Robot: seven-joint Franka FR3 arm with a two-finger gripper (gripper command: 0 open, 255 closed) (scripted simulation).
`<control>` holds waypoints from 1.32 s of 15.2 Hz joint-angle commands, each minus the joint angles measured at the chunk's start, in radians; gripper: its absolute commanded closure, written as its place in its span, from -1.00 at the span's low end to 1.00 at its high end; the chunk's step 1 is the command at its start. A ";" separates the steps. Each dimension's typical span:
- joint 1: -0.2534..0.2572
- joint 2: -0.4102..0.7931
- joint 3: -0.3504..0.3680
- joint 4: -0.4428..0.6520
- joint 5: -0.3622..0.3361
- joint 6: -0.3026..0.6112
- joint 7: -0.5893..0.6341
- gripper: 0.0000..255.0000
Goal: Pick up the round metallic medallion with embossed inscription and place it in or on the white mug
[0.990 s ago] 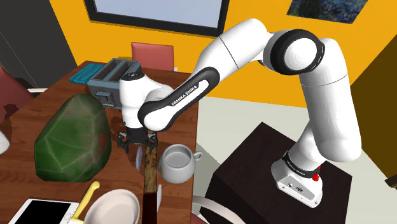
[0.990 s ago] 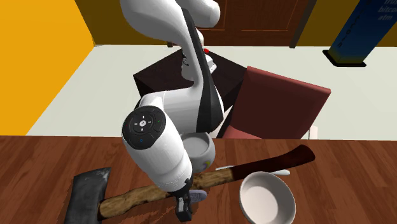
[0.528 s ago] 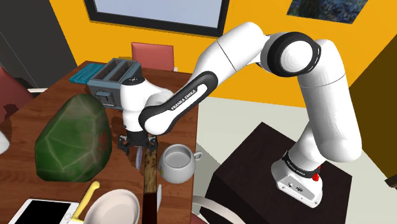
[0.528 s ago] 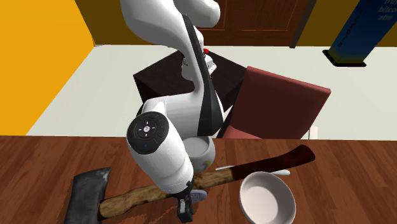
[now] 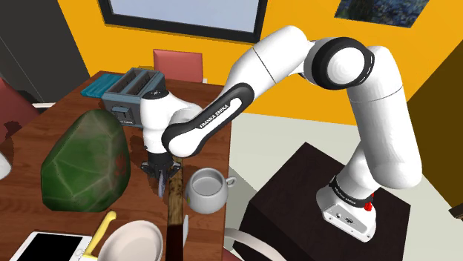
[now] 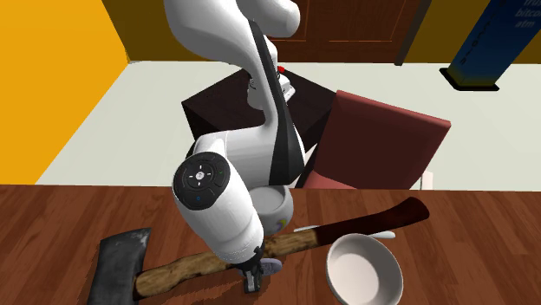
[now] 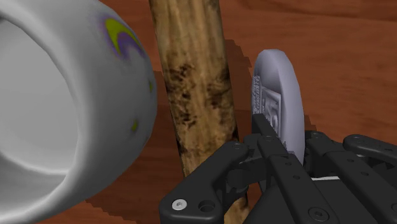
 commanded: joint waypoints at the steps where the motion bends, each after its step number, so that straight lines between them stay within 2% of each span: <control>1: 0.000 0.000 0.000 0.000 0.000 0.000 0.000 1.00; 4: 0.000 0.000 0.000 0.000 0.000 0.000 0.000 1.00; 20: -0.033 -0.130 0.047 0.022 0.054 -0.147 -0.014 1.00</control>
